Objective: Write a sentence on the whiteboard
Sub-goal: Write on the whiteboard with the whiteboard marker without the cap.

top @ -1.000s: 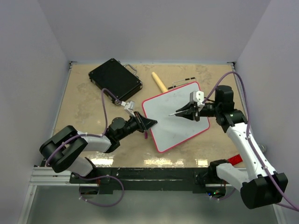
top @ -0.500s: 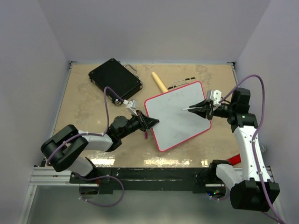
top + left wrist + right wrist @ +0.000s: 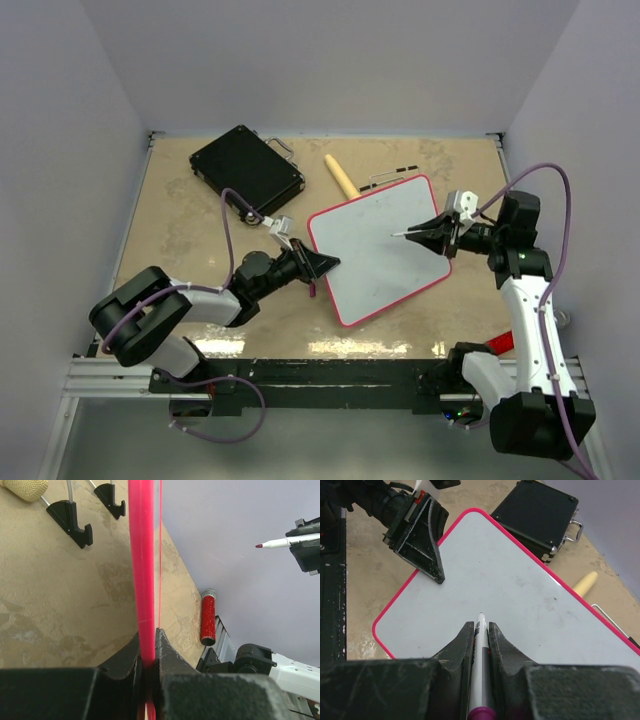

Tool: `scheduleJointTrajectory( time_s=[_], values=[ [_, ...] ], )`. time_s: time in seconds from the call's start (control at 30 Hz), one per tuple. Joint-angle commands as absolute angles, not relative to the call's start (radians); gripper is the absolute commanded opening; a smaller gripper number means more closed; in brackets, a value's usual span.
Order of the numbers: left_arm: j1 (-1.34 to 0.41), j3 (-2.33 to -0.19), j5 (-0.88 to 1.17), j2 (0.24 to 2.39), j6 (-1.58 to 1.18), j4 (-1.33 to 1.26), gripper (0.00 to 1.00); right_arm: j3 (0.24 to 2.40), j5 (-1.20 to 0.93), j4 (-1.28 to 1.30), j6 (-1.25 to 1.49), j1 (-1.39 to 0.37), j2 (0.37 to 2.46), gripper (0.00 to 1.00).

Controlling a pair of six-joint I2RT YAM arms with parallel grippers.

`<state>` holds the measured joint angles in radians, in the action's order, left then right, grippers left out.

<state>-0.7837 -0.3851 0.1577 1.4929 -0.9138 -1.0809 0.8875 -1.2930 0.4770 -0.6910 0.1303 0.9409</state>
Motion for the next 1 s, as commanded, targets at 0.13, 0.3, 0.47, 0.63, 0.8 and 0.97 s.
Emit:
scheduleJointTrajectory(
  time_s=[0.13,0.3,0.47,0.63,0.8,0.97],
  values=[
    [-0.813,-0.370,0.132,1.522,-0.948,-1.316,0.00,0.979,-1.143,0.555,-0.721,-0.055,0.951,0.00],
    [-0.836,-0.350,0.077,1.542,-0.976,-1.368,0.00,1.014,-1.094,0.558,-0.712,-0.159,0.960,0.00],
    [-0.845,-0.348,0.048,1.566,-1.003,-1.423,0.00,0.979,-1.036,0.456,-0.602,-0.244,0.951,0.00],
    [-0.862,-0.350,0.002,1.575,-1.012,-1.442,0.00,0.933,-0.985,0.416,-0.572,-0.271,0.942,0.00],
    [-0.874,-0.356,-0.023,1.591,-1.015,-1.453,0.00,0.914,-0.977,0.408,-0.572,-0.278,0.933,0.00],
    [-0.873,-0.367,-0.020,1.603,-1.025,-1.444,0.00,0.919,-0.994,0.442,-0.615,-0.276,0.934,0.00]
  ],
)
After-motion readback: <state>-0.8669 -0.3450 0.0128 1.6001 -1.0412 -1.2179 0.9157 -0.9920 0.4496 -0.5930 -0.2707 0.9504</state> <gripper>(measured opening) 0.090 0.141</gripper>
